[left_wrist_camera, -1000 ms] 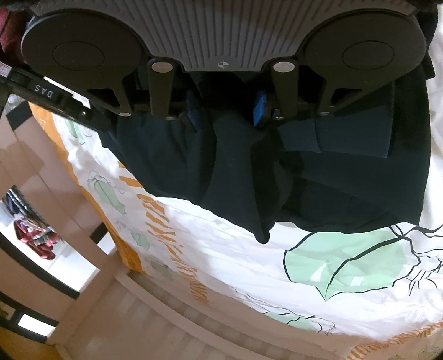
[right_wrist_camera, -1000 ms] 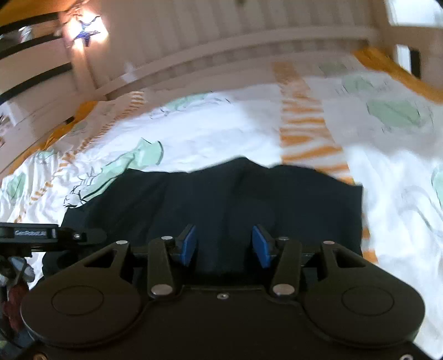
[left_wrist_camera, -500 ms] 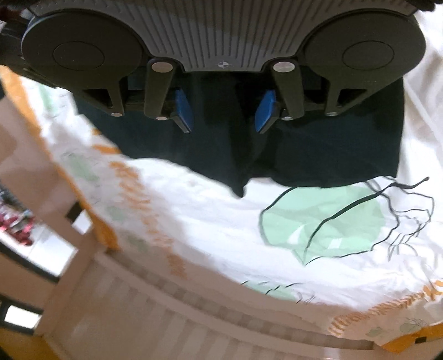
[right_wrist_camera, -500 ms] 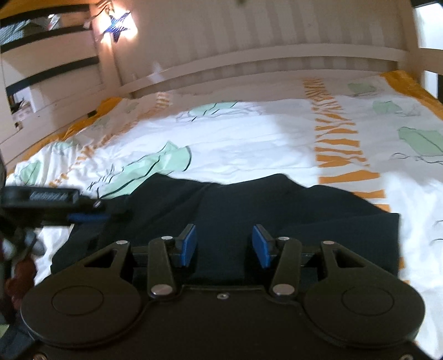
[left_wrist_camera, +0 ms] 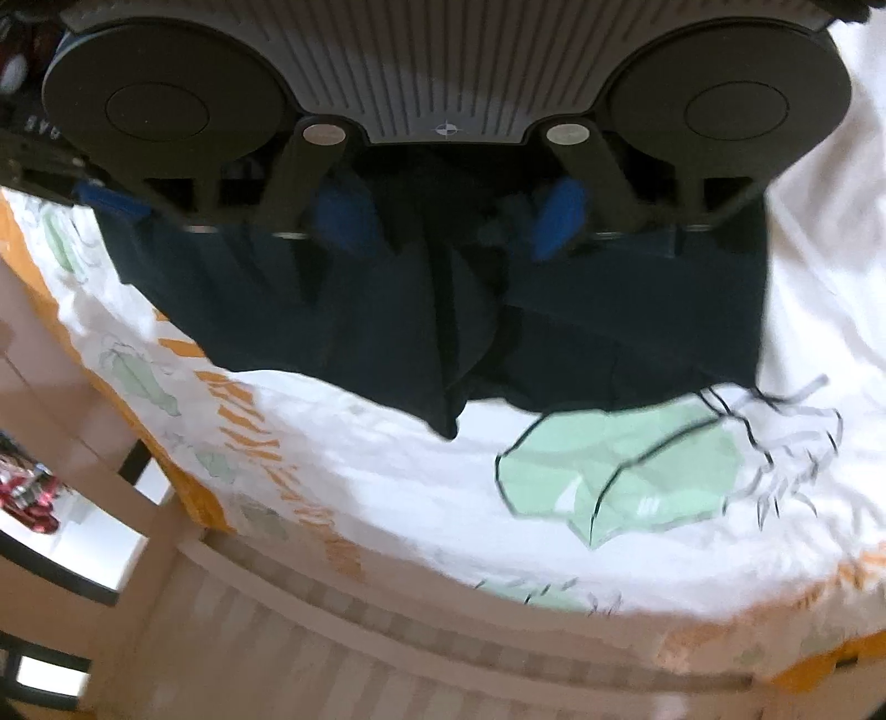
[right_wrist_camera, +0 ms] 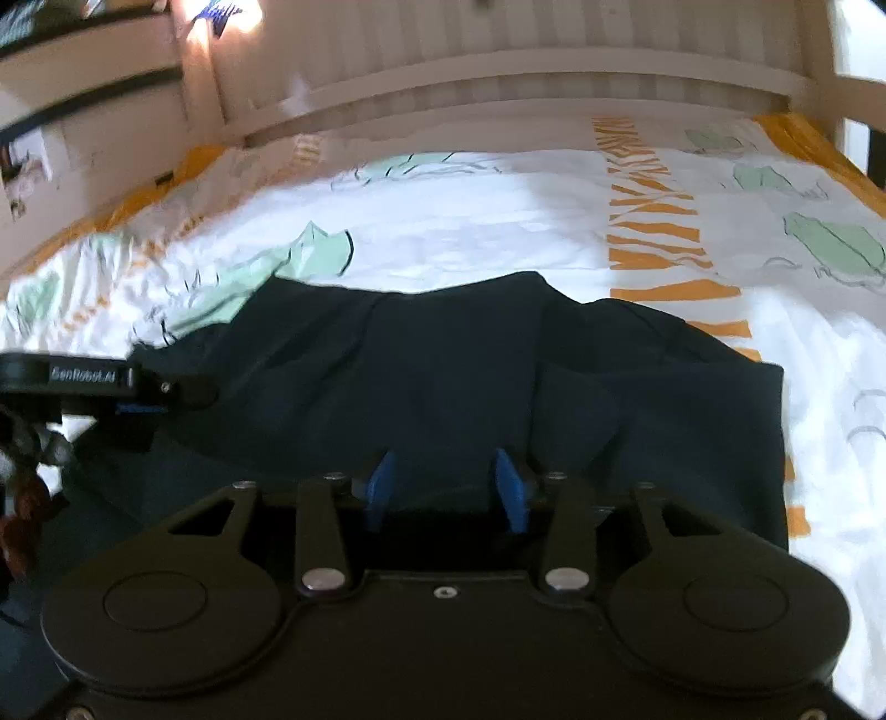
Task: Fold large clothes
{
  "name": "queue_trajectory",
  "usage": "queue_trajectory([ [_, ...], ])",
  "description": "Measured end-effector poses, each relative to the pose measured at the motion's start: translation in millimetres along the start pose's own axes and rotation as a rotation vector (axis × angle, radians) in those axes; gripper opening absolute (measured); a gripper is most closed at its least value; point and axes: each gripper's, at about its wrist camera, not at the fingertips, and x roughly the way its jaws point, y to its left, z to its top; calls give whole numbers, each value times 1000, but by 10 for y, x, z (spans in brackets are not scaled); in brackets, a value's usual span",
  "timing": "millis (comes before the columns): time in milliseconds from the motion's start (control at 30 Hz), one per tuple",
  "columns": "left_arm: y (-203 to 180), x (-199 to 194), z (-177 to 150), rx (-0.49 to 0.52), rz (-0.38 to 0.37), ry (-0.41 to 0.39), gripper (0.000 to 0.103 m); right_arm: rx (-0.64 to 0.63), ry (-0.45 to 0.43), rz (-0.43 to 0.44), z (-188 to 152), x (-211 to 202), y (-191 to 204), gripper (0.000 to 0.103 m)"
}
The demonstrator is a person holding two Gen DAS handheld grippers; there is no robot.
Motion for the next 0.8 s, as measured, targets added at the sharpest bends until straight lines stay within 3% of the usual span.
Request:
queue_trajectory([
  [200, -82, -540, -112, 45, -35, -41, 94, 53, -47, 15, -47, -412, 0, 79],
  [367, -163, -1013, -239, 86, -5, -55, 97, 108, -42, 23, -123, -771, -17, 92],
  [600, -67, -1445, -410, 34, -4, -15, 97, 165, -3, -2, -396, -1244, -50, 99],
  [800, 54, -1628, -645, 40, 39, 30, 99, 185, 42, -46, -644, -1576, -146, 102],
])
